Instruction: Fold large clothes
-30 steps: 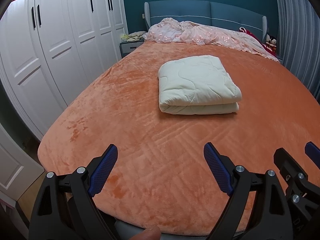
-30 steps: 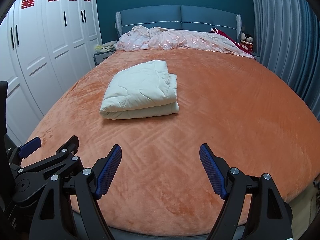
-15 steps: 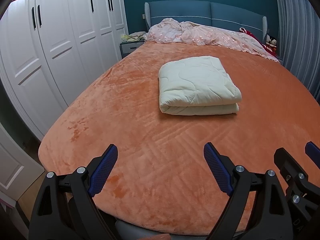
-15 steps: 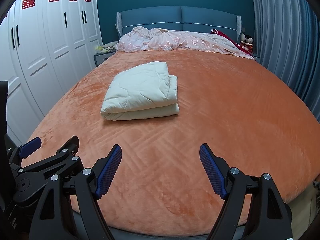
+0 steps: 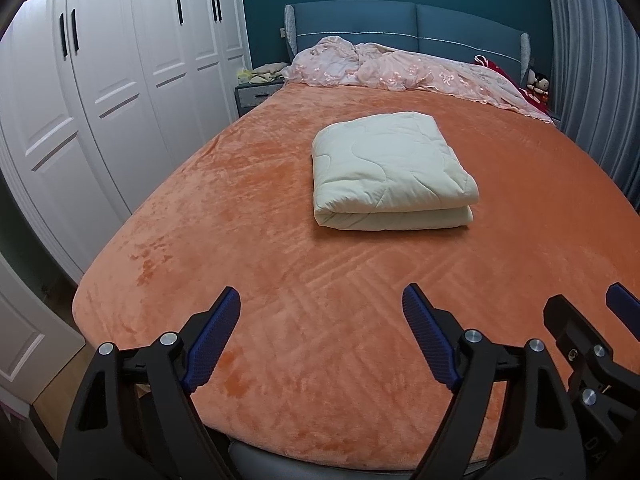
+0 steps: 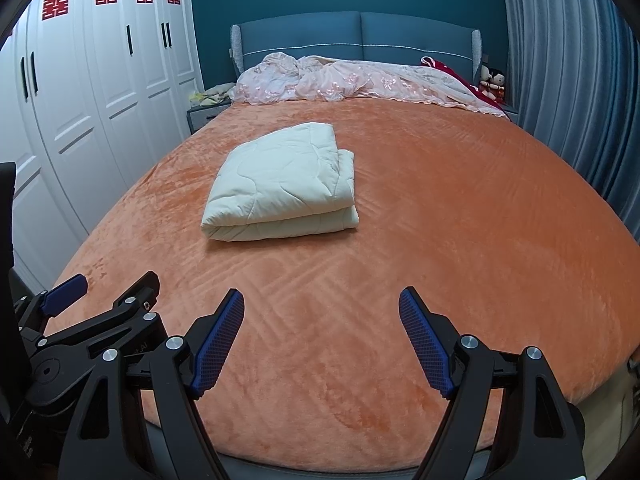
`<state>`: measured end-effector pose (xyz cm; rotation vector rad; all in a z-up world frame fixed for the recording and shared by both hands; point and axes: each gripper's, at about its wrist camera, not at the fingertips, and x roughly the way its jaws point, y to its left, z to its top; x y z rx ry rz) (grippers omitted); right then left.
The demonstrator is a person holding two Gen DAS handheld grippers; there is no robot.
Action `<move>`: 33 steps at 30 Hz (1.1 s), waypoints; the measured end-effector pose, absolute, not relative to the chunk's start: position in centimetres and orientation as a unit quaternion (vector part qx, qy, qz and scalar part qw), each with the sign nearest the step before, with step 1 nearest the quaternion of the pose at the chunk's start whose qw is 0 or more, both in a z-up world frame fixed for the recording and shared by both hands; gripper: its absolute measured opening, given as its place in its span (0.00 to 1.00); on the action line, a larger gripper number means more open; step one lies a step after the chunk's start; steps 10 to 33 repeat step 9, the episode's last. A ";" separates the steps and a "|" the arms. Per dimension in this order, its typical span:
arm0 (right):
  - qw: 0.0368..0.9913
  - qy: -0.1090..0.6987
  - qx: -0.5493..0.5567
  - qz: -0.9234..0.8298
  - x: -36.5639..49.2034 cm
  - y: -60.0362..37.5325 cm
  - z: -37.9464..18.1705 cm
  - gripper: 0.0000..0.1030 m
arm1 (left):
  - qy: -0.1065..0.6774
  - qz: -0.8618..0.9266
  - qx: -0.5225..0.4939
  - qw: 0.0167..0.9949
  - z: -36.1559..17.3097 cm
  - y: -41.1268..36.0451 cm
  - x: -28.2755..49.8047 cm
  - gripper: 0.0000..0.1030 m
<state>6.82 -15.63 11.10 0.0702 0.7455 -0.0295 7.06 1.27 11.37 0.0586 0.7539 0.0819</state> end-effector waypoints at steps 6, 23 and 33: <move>0.931 0.363 0.035 -0.014 6.7 -15.7 11.2 0.76 | 0.370 0.034 0.024 0.928 11.4 1.5 7.1 0.74; 0.931 0.363 0.035 -0.017 6.7 -15.5 11.2 0.76 | 0.369 0.036 0.022 0.928 11.3 1.6 7.2 0.74; 0.931 0.363 0.035 -0.017 6.7 -15.5 11.2 0.76 | 0.369 0.036 0.022 0.928 11.3 1.6 7.2 0.74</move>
